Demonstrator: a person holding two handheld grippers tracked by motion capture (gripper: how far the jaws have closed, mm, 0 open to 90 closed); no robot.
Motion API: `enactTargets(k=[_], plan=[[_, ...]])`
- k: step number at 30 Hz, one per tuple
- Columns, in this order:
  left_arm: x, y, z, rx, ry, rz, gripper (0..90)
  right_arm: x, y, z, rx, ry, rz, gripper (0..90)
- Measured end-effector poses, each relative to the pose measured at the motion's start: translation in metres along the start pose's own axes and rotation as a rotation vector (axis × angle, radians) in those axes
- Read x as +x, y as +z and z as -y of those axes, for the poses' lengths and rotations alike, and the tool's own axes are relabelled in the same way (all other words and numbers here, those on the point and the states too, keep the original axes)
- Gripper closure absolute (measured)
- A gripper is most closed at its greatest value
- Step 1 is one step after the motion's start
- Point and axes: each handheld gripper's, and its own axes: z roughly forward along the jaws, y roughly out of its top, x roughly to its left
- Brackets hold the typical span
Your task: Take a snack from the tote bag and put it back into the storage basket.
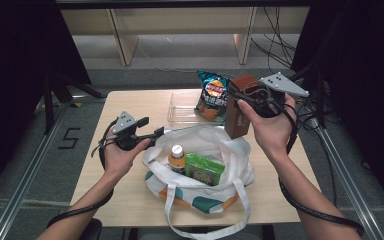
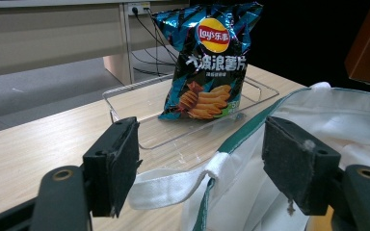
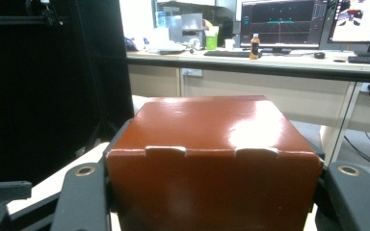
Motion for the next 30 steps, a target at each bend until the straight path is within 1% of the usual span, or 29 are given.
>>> enactTargets(k=[1,3,7,9,11,12,13,14,15,16,18,19,20,21,22,24,27,29,30], plan=[[0.0,0.0,0.0,0.0,0.0,0.001,28.6,0.0,0.001,-0.001,0.002,-0.007,0.004,38.2],[0.0,0.0,0.0,0.0,-0.001,0.001,28.6,0.0,0.004,-0.002,0.005,0.001,0.01,38.2],[0.0,0.0,0.0,-0.003,0.003,0.002,28.6,-0.002,0.009,-0.003,-0.005,-0.013,0.016,38.2],[0.0,0.0,0.0,-0.003,0.001,0.002,28.6,-0.002,0.012,-0.003,-0.004,0.004,0.025,38.2],[0.0,0.0,0.0,-0.002,0.0,0.002,28.6,-0.004,0.015,-0.004,-0.01,-0.006,0.029,38.2],[0.0,0.0,0.0,-0.003,-0.002,0.002,28.6,-0.005,0.016,-0.004,-0.011,0.005,0.033,38.2],[0.0,0.0,0.0,-0.002,-0.001,0.002,28.6,-0.005,0.017,-0.004,-0.013,-0.001,0.034,38.2],[0.0,0.0,0.0,-0.003,-0.001,0.002,28.6,-0.005,0.019,-0.004,-0.018,0.01,0.04,38.1],[0.001,0.0,0.0,-0.003,-0.001,0.002,28.6,-0.006,0.02,-0.004,-0.016,-0.003,0.042,38.2],[0.001,0.0,0.0,-0.003,-0.001,0.002,28.6,-0.006,0.022,-0.004,-0.013,0.001,0.04,38.2],[0.001,0.0,0.0,-0.005,-0.002,0.002,28.6,-0.007,0.025,-0.004,-0.011,0.003,0.055,38.2],[0.001,0.0,0.0,-0.003,-0.003,0.002,28.6,-0.008,0.026,-0.004,-0.012,0.008,0.052,38.2],[0.001,0.0,0.0,-0.004,-0.002,0.003,28.6,-0.009,0.028,-0.003,-0.022,-0.004,0.063,38.2],[0.001,0.0,0.0,-0.003,-0.003,0.003,28.6,-0.009,0.03,-0.003,-0.013,0.004,0.059,38.2],[0.001,0.0,0.0,-0.004,-0.004,0.004,28.6,-0.009,0.031,-0.003,-0.011,0.015,0.066,38.2],[0.001,0.0,0.0,-0.004,-0.003,0.003,28.6,-0.011,0.034,-0.003,-0.018,0.003,0.078,38.2],[0.001,0.0,0.0,-0.004,-0.003,0.004,28.6,-0.012,0.039,-0.004,-0.02,0.018,0.086,38.2],[0.001,0.0,0.0,-0.004,-0.003,0.004,28.6,-0.013,0.043,-0.003,-0.02,0.002,0.093,38.2],[0.001,0.0,0.0,-0.003,-0.004,0.004,28.6,-0.013,0.044,-0.003,-0.018,0.006,0.094,38.2]])
